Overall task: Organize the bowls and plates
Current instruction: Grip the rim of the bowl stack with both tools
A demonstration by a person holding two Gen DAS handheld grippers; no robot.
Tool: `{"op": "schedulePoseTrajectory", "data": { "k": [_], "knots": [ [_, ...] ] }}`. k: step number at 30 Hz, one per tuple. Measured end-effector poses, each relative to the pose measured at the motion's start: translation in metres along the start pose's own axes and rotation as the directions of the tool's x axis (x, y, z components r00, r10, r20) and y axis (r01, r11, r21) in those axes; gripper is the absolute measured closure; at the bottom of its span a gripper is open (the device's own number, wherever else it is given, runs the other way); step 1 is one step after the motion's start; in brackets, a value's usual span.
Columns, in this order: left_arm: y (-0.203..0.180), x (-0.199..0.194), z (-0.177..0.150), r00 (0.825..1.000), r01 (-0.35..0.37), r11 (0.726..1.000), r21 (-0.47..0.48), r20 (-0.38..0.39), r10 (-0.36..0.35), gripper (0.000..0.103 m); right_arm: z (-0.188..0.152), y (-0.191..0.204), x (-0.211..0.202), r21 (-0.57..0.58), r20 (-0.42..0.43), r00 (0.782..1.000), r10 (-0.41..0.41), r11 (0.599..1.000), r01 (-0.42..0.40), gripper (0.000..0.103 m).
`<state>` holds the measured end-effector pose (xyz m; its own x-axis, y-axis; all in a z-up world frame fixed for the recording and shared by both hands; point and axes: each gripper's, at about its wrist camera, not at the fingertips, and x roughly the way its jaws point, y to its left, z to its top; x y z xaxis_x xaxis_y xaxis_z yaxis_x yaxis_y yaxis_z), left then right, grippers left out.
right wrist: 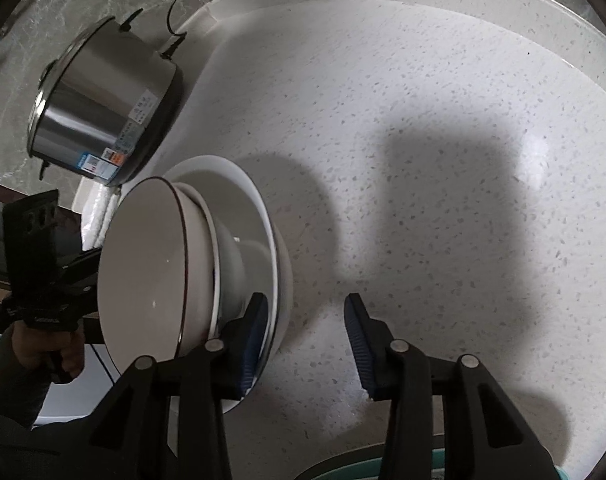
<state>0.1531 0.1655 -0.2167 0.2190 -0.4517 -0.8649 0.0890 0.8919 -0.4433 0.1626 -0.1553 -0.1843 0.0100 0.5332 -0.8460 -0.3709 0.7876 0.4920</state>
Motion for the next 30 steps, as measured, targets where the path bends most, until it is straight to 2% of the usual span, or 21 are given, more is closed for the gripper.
{"op": "schedulePoseTrajectory", "data": {
  "k": [5, 9, 13, 14, 17, 23, 27, 29, 30],
  "knots": [
    [-0.006, 0.002, 0.004, 1.0, -0.012, 0.999, 0.038, -0.008, 0.013, 0.029, 0.002, -0.003, 0.0, 0.003, 0.005, 1.0, 0.015, 1.0, -0.015, 0.059],
    [-0.007, 0.004, 0.005, 0.999, 0.034, 0.999, 0.038, -0.022, -0.033, 0.033, 0.004, -0.006, 0.0, 0.004, 0.007, 0.999, 0.032, 0.999, -0.032, 0.059],
    [-0.018, 0.006, 0.004, 0.996, 0.084, 0.994, 0.065, -0.029, -0.082, 0.063, 0.006, -0.003, 0.002, -0.01, -0.001, 1.0, 0.031, 0.999, -0.031, 0.064],
    [-0.021, 0.008, 0.004, 0.996, 0.088, 0.994, 0.069, -0.037, -0.085, 0.066, 0.007, -0.002, 0.003, -0.013, -0.003, 0.999, 0.034, 0.999, -0.034, 0.065],
    [-0.024, 0.013, 0.005, 0.995, 0.086, 0.995, 0.055, -0.053, -0.083, 0.067, 0.006, 0.004, 0.01, -0.027, -0.021, 1.0, 0.017, 0.999, -0.018, 0.066],
    [-0.024, 0.013, 0.004, 0.996, 0.084, 0.996, 0.031, -0.032, -0.083, 0.066, 0.003, 0.013, 0.017, -0.056, -0.019, 1.0, -0.005, 0.998, 0.004, 0.068],
    [-0.02, 0.013, 0.004, 0.997, 0.071, 0.997, -0.004, -0.009, -0.071, 0.062, 0.004, 0.011, 0.017, -0.036, 0.0, 1.0, -0.01, 0.999, 0.01, 0.069],
    [-0.016, 0.015, 0.004, 0.999, 0.048, 0.998, -0.032, -0.006, -0.048, 0.054, 0.004, 0.013, 0.018, -0.03, 0.006, 1.0, -0.017, 0.999, 0.017, 0.069],
    [-0.015, 0.016, 0.004, 0.999, 0.047, 0.998, -0.044, -0.006, -0.047, 0.053, 0.004, 0.013, 0.019, -0.028, 0.008, 1.0, -0.02, 0.999, 0.02, 0.069]
  ]
}}
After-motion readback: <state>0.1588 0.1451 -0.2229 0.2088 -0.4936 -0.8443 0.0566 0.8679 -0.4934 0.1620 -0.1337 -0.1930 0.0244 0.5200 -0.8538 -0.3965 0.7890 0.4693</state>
